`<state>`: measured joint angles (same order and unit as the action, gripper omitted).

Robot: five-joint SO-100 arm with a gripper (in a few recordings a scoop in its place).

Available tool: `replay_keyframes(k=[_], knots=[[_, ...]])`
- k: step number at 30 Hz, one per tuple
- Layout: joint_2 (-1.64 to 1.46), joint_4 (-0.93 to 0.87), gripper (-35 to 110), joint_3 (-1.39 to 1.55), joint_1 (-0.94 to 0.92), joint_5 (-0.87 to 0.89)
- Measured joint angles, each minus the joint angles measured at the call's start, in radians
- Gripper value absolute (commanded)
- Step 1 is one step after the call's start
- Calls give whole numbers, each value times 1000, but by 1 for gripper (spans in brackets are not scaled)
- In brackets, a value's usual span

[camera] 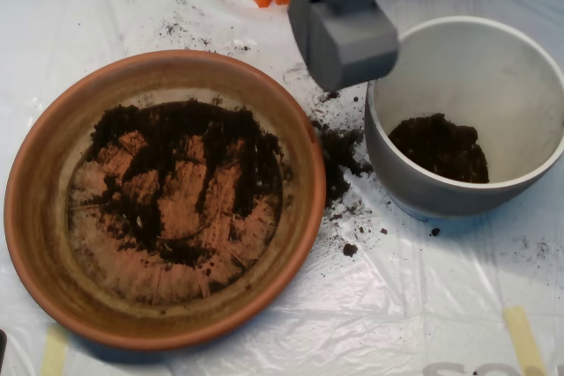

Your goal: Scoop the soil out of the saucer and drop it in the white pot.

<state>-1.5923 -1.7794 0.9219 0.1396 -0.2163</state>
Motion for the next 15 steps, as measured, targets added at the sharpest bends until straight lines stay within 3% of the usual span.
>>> replay_keyframes(k=[10, 15], knots=[[60, -12, 0, -54, 210, -31], [60, -12, 9, -54, 293, -38]])
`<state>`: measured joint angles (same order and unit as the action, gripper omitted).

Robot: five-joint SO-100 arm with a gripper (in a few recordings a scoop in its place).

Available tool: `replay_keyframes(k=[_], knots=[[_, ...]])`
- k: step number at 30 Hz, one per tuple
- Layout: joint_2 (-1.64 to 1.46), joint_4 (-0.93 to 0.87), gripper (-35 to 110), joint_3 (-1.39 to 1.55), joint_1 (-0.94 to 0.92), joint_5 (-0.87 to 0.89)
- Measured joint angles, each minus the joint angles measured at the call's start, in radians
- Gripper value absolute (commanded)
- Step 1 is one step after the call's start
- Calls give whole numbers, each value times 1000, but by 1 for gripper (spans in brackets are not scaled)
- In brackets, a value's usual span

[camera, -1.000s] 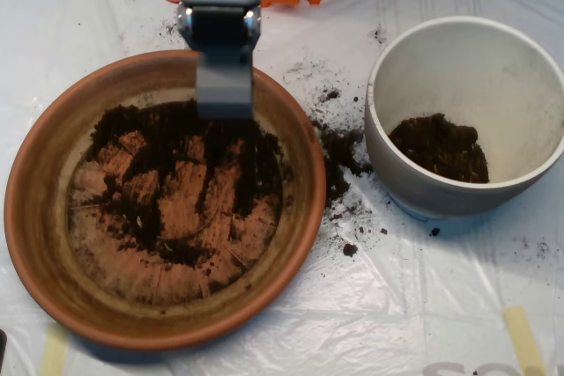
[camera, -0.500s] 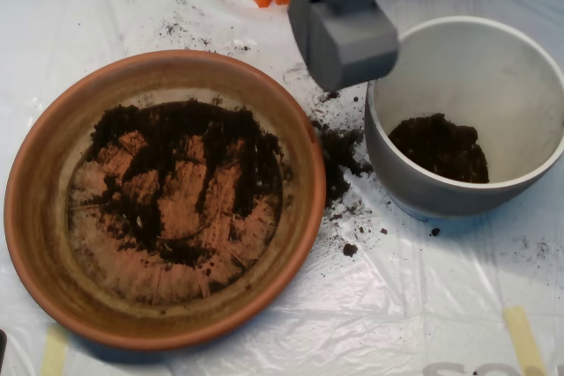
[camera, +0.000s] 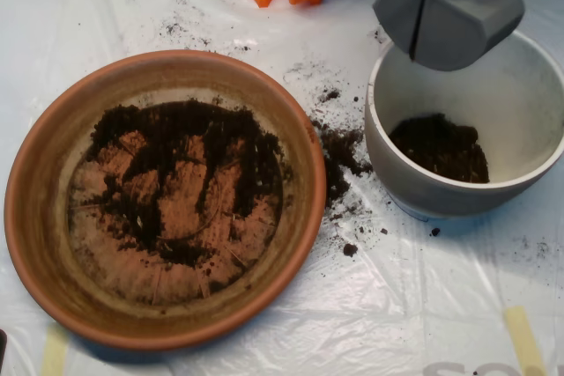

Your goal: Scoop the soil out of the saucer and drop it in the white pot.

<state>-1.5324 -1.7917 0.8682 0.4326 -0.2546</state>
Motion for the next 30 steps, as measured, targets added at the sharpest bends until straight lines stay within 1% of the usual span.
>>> replay_keyframes(k=[6, 12, 14, 15, 21, 26, 30], knots=[[0, 0, 13, 9, 2, -2], [-28, 21, 16, 135, 3, -9], [-51, 40, 26, 190, 5, -18], [-63, 49, 28, 213, 8, -18], [-118, 89, 36, 305, 15, -29], [-156, 115, 39, 318, -28, -5], [-229, 153, 39, 331, -109, 57]])
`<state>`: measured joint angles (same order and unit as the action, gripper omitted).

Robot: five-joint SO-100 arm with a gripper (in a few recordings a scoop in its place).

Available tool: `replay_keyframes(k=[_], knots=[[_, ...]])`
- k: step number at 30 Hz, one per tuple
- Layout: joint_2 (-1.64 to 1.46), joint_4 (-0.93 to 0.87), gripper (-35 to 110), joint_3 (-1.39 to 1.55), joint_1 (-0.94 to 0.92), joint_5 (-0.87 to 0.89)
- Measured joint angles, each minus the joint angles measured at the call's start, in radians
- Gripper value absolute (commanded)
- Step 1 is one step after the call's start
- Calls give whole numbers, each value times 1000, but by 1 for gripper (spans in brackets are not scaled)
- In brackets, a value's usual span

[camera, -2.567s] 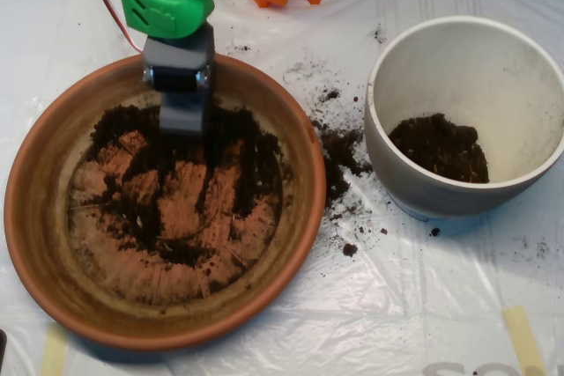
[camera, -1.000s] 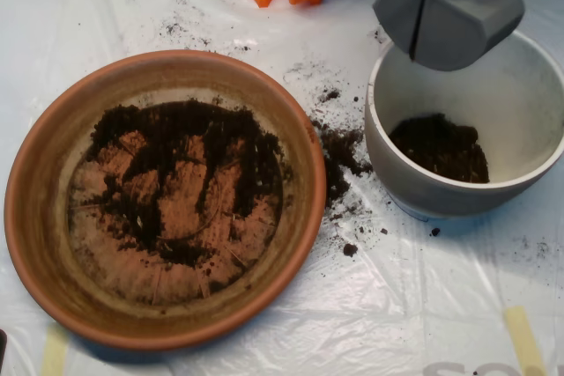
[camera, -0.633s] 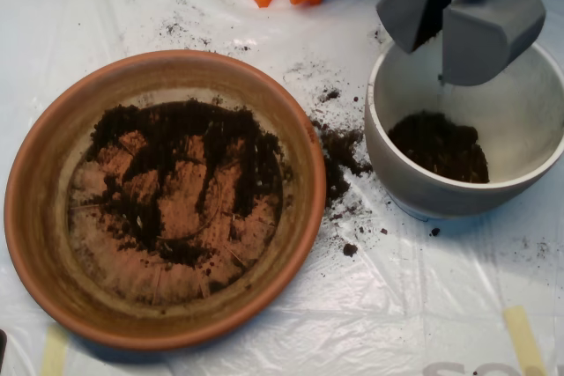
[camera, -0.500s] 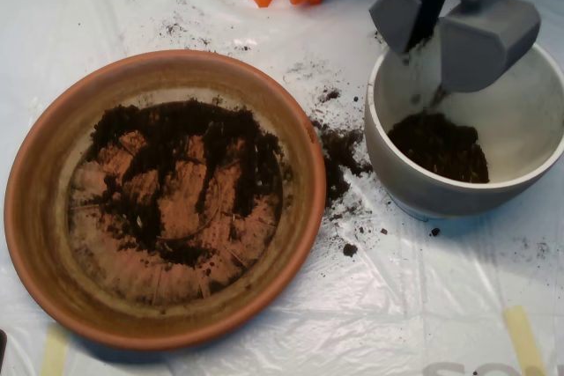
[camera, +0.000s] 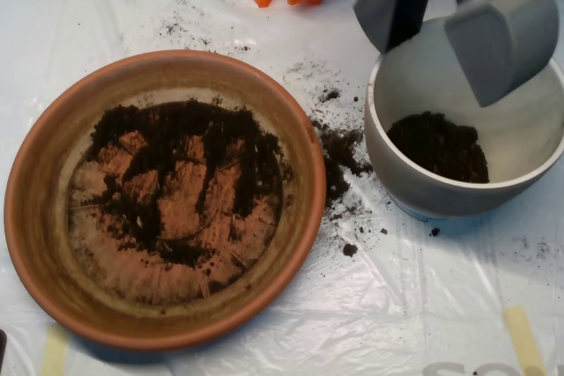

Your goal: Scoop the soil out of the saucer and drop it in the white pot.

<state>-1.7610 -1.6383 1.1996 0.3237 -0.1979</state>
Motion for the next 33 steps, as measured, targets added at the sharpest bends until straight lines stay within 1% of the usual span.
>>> replay_keyframes(k=[6, 9, 11, 15, 23, 27, 33], knots=[[-123, 66, 40, 104, -229, 77], [-178, 124, 43, 216, -351, 103], [-212, 166, 44, 307, -426, 89], [-245, 252, 44, 480, -566, 101], [-249, 417, 49, 756, -704, 64], [-198, 463, 51, 769, -767, 51], [-18, 531, 51, 769, -842, 43]])
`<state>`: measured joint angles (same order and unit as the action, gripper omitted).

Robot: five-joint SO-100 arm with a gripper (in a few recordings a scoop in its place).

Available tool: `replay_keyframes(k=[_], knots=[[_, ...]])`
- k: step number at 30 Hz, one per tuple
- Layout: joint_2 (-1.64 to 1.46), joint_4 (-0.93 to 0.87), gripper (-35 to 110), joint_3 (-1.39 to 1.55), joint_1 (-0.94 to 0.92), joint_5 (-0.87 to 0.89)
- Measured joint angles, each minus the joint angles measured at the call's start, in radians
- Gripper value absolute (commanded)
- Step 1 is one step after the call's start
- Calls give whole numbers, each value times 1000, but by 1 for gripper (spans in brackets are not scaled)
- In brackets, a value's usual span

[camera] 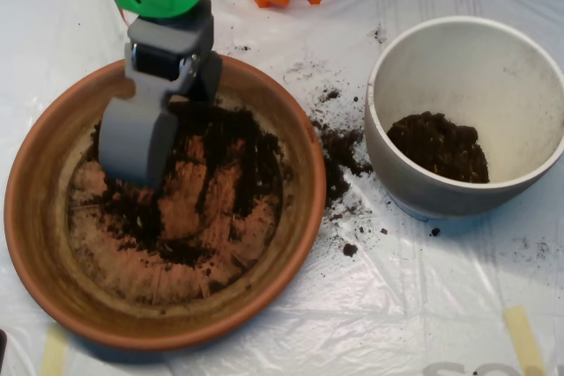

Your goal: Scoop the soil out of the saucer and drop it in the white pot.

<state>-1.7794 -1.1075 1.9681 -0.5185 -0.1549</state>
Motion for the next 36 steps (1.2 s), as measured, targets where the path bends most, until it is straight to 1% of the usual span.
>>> replay_keyframes(k=[5, 9, 17, 22, 28, 32, 36], knots=[[179, 64, 55, 0, -44, -31], [275, 74, 58, -6, -74, -54], [456, -17, 62, -213, -91, -115], [571, -114, 61, -367, -87, -120], [658, -175, 61, -509, -75, -133], [698, -207, 59, -572, -63, -149], [713, -216, 54, -592, -57, -156]])
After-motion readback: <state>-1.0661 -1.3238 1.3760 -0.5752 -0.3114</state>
